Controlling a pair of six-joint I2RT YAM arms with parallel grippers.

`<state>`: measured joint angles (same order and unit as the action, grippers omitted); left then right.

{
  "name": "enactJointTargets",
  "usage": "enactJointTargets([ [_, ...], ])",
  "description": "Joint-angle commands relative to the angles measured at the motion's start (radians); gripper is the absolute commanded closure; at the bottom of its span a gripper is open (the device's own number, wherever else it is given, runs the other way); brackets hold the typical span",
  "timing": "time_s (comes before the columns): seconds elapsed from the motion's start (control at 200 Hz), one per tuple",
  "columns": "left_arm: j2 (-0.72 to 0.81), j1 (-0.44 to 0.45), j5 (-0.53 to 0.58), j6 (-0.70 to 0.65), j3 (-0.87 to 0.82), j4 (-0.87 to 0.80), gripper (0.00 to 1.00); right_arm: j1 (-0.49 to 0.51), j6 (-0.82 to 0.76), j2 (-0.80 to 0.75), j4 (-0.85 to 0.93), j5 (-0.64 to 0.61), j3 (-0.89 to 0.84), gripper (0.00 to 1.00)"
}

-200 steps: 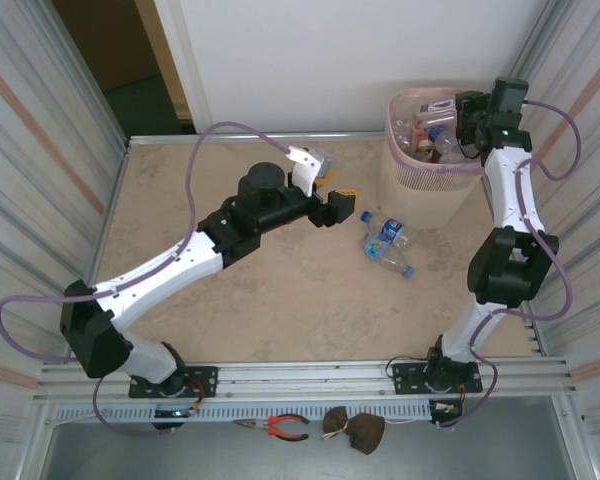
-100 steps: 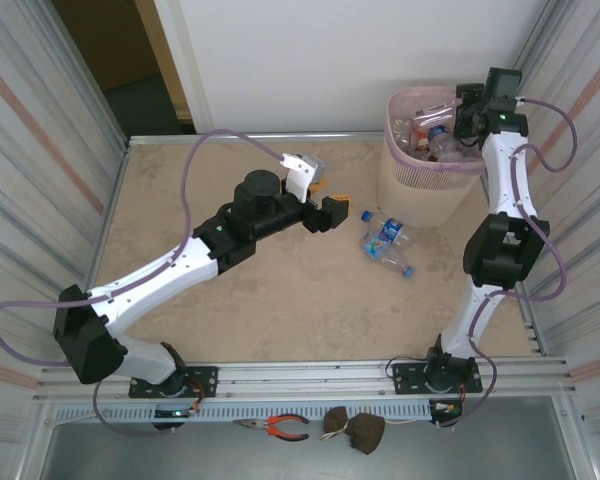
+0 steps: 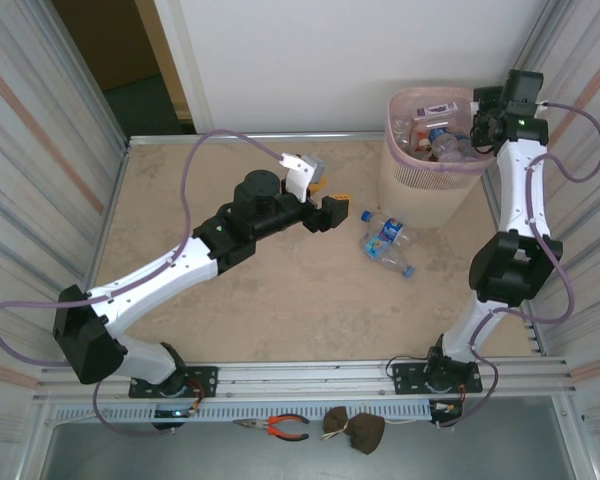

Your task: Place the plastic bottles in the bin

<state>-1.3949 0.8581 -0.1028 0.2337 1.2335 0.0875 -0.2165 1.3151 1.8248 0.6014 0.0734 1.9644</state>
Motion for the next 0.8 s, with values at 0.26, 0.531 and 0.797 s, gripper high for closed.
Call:
enactJointTargets([
  [0.26,0.013,-0.006,0.001,0.03,0.026,0.031,0.22,0.004,-0.033,0.001,-0.314,0.264,-0.054,0.42],
  [0.531,0.019,-0.005,0.018,0.028,0.026,0.021,0.22,0.026,0.03,0.176,-0.435,0.385,0.061,0.46],
  [0.797,0.02,-0.007,0.034,0.031,0.022,0.017,0.22,0.024,0.015,0.242,-0.363,0.334,-0.016,0.48],
])
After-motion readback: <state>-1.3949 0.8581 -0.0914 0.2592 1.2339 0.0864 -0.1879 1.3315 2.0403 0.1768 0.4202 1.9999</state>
